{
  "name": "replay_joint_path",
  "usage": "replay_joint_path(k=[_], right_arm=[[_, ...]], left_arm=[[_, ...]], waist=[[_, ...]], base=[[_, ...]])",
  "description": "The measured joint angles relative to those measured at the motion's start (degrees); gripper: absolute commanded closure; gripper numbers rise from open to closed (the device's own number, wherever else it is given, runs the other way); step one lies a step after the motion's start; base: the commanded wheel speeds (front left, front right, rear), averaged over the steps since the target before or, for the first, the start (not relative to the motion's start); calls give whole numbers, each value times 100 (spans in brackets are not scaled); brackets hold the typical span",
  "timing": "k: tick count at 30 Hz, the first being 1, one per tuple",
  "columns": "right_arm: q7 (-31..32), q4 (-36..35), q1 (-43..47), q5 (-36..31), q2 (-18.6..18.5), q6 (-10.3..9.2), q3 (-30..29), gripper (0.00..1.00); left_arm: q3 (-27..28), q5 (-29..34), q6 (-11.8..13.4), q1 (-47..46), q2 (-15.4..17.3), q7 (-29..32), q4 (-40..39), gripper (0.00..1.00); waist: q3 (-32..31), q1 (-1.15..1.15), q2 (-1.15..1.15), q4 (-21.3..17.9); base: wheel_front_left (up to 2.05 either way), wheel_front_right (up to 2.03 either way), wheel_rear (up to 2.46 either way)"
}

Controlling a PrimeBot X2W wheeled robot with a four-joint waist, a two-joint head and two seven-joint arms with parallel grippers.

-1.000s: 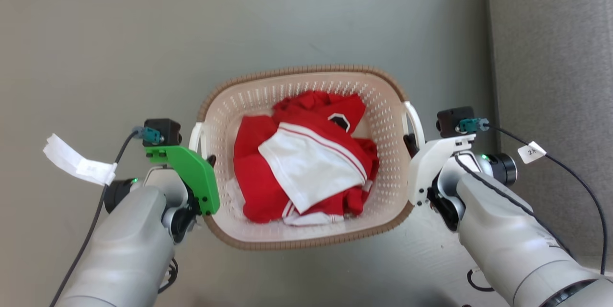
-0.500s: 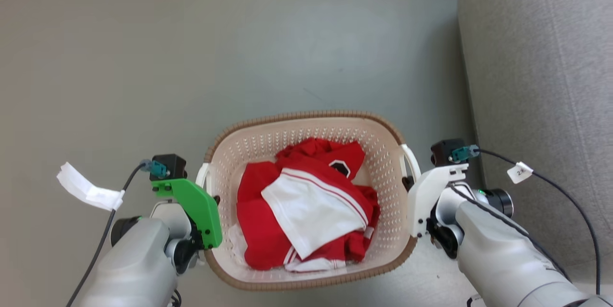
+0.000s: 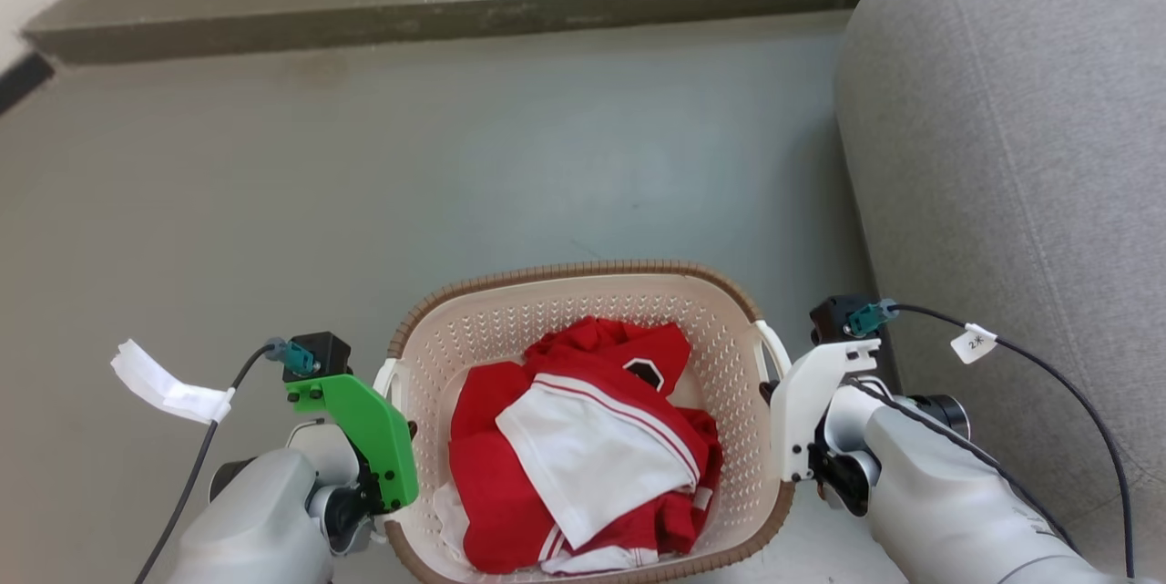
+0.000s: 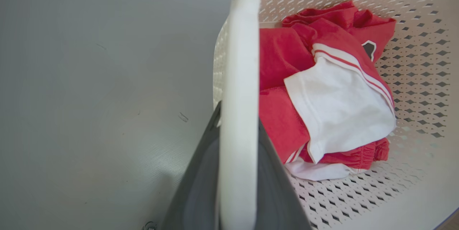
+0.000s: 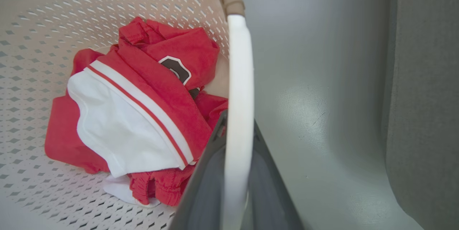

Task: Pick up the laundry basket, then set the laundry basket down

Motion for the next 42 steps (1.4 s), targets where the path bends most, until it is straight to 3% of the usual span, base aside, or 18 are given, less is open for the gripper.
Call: replay_joint_path(k=[25,42], right_arm=[[530,10,475,319,14,-9,269,100],[637,-30,558,432,15,-67,408,100]], left_arm=[[-144,-407,1,630,14,326,53,100],[-169,-544,1,701,24,402,81,100]], waist=[[-1143,0,0,-154],[-1333,0,0,-130]], base=[[0,0,0],[0,0,0]])
